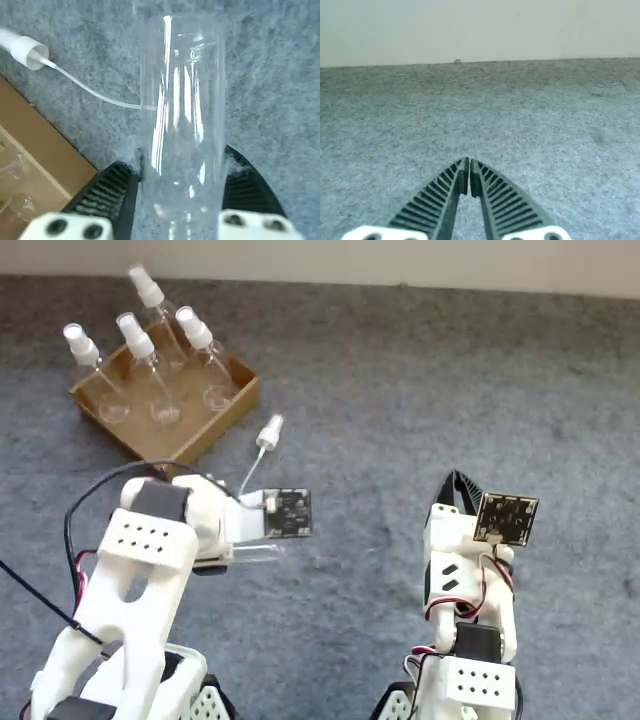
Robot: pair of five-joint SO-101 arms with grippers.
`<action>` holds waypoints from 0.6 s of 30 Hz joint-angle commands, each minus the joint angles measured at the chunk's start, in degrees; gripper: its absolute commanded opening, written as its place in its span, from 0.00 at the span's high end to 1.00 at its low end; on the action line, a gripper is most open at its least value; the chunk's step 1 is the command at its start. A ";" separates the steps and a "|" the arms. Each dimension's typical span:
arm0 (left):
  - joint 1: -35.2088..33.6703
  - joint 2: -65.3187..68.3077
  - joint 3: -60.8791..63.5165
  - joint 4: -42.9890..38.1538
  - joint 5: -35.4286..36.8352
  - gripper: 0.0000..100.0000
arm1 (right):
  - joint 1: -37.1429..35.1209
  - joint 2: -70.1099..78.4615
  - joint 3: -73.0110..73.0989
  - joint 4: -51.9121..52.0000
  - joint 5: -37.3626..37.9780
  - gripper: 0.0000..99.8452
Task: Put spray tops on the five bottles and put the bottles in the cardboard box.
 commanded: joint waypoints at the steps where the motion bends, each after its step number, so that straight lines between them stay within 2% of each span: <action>1: -2.95 -1.80 8.84 -11.96 -6.15 0.95 | 0.40 -0.22 10.15 0.22 0.35 0.99; 6: -2.95 -1.80 13.76 -17.14 -8.18 0.94 | 0.40 -0.13 10.15 0.22 0.35 0.99; 12: -3.12 -1.80 14.11 -17.32 -8.00 0.76 | 0.40 -0.13 10.15 0.22 0.35 0.99; 18: -3.12 -2.24 13.58 -17.32 -8.00 0.76 | 0.40 -0.13 10.15 0.31 0.35 0.99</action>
